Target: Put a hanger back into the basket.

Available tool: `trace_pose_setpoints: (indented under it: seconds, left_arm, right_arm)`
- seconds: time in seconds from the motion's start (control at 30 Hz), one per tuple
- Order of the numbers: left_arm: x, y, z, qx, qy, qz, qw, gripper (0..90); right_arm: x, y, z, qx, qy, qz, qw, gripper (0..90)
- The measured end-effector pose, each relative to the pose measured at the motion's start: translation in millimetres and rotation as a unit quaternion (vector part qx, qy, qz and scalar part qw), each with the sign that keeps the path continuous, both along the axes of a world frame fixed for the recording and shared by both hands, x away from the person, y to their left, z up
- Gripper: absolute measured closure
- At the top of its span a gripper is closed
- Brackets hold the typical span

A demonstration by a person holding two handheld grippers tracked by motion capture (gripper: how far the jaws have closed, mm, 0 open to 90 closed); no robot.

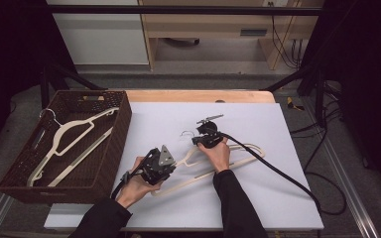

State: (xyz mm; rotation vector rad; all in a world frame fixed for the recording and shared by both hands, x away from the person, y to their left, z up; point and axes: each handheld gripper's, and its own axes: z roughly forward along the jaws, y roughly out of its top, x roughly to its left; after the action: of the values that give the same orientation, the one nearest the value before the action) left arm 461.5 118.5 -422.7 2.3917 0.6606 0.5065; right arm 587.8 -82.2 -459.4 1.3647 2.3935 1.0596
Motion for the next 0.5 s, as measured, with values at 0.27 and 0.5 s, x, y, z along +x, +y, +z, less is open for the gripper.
trace_pose_setpoints:
  seconds: [0.27,0.5]
  left_arm:
    - [-2.4,-2.1,-1.8,-0.013,0.022,-0.007,0.9996,79.2]
    - [-0.1,-3.5,-10.5,-0.017,0.044,-0.003,0.9989,78.8]
  right_arm:
    - [-8.9,-0.7,8.9,0.000,-0.012,-0.017,0.9998,89.0]
    - [-21.4,-3.0,21.2,0.007,-0.049,-0.023,0.9985,89.2]
